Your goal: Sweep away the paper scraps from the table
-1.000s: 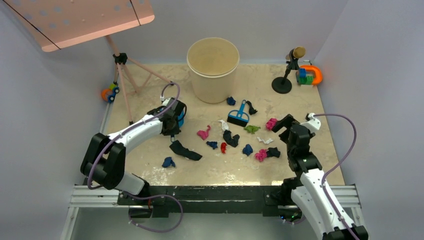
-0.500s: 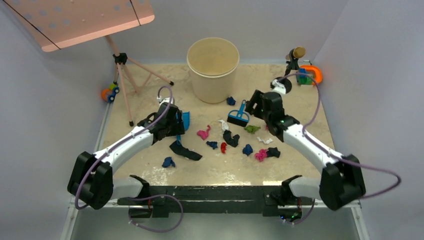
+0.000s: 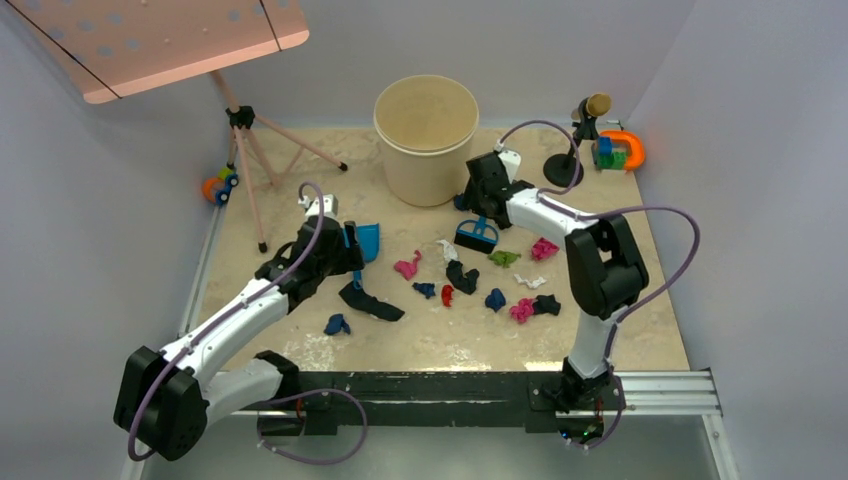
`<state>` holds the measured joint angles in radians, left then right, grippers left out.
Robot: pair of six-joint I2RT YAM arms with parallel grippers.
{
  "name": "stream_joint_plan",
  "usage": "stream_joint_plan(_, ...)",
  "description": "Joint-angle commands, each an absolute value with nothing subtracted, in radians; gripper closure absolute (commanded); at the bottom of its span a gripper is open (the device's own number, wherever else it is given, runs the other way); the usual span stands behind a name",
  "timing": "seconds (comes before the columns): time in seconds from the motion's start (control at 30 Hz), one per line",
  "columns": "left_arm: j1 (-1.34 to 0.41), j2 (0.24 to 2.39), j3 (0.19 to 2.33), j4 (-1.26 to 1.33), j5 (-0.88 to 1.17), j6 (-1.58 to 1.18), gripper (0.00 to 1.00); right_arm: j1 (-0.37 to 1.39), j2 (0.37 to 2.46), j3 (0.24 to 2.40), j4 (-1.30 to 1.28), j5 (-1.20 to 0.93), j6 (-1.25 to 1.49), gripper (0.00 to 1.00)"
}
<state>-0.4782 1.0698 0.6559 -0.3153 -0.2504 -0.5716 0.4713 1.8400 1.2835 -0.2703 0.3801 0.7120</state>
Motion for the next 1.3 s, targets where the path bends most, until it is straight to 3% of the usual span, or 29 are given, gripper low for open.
stream_joint_plan(0.0, -0.475, 1.034, 0.642, -0.266, -0.272, -0.567, 0.26, 0.474, 1.896, 1.376, -0.369, 0.442, 0.746, 0.37)
stream_joint_plan(0.37, -0.476, 1.027, 0.648, -0.279, -0.283, -0.578, 0.26, 0.474, 2.037, 1.431, -0.404, 0.482, 0.761, 0.45)
stream_joint_plan(0.57, -0.475, 1.025, 0.646, -0.279, -0.284, -0.577, 0.26, 0.472, 2.068, 1.447, -0.426, 0.492, 0.766, 0.74)
stream_joint_plan(0.67, -0.476, 1.025, 0.646, -0.279, -0.285, -0.576, 0.26, 0.472, 2.016, 1.411, -0.417, 0.502, 0.777, 1.0)
stream_joint_plan(0.9, -0.476, 1.027, 0.622, -0.193, -0.167, -0.55, 0.26, 0.478, 1.75, 1.233, -0.332, 0.493, 0.749, 1.0)
stream_joint_plan(1.27, -0.476, 1.08, 0.552, 0.172, 0.347, -0.516, 0.17, 0.577, 1.438, 0.961, -0.052, 0.299, 0.643, 1.0)
